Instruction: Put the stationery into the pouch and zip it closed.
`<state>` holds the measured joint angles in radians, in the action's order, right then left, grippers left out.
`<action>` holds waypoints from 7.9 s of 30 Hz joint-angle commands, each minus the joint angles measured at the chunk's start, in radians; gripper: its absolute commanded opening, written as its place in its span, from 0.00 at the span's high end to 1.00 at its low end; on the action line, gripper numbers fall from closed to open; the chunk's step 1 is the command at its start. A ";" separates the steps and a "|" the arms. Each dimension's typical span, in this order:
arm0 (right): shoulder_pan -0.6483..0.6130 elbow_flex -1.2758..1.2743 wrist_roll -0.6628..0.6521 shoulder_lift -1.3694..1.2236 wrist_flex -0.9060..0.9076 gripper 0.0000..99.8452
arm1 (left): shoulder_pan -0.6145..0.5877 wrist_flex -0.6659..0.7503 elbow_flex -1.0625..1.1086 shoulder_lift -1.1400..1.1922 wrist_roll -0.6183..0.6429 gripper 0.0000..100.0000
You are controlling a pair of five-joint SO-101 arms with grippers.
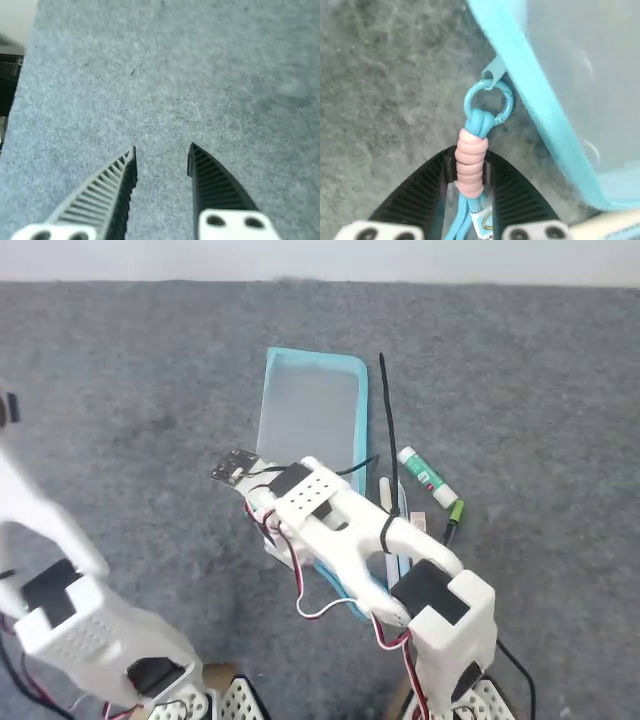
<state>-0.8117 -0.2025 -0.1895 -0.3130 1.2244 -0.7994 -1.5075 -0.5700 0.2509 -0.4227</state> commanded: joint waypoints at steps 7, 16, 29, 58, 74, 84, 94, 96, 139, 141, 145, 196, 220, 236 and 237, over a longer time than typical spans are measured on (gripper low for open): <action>0.145 0.035 -0.023 0.526 0.171 0.99 | 0.141 -0.221 -0.084 -0.196 -0.006 0.84; 0.159 -0.150 -0.086 0.938 0.160 0.99 | 0.440 -0.055 0.608 -0.721 -0.003 0.80; 0.157 -0.327 -0.058 1.170 0.033 0.99 | 0.839 0.261 1.535 -1.590 0.087 0.72; 0.085 -0.351 -0.058 1.181 0.050 0.99 | 0.856 0.649 1.767 -1.459 0.230 0.72; -0.088 -0.356 -0.150 1.323 0.151 0.99 | 0.850 0.816 1.822 -1.381 0.356 0.72; -0.085 -0.358 -0.152 1.322 0.157 0.99 | 0.850 0.876 1.857 -1.381 0.391 0.86; 0.056 -0.428 -0.184 1.320 0.093 0.99 | 0.770 0.872 1.845 -1.382 0.454 0.99; 0.094 -0.439 -0.189 1.319 0.079 0.99 | 0.704 0.870 1.830 -1.382 0.476 0.99; 0.530 -0.230 -0.178 0.842 0.312 0.65 | 0.542 0.876 1.854 -1.378 0.517 0.99; 0.565 -0.265 -0.218 0.786 0.243 0.65 | 0.542 0.875 1.856 -1.375 0.512 0.99; 0.618 -0.279 -0.321 0.680 0.160 0.66 | 0.542 0.876 1.873 -1.381 0.511 0.99; 0.690 -0.229 -0.532 0.136 -0.174 0.84 | 0.549 0.876 1.890 -1.381 0.509 0.99; 0.671 -0.213 -0.298 0.565 0.128 0.99 | 0.689 0.924 1.951 -1.381 0.519 0.99; 0.272 -0.333 -0.298 1.087 0.395 0.99 | 0.764 0.974 1.982 -1.372 0.512 0.99; 0.243 -0.333 -0.298 1.095 0.400 0.99 | 0.764 0.974 1.982 -1.373 0.512 0.99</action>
<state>-0.4803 -0.5416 -0.4979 0.6981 1.5988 -0.0445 -0.5654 1.4293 -1.1316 0.0852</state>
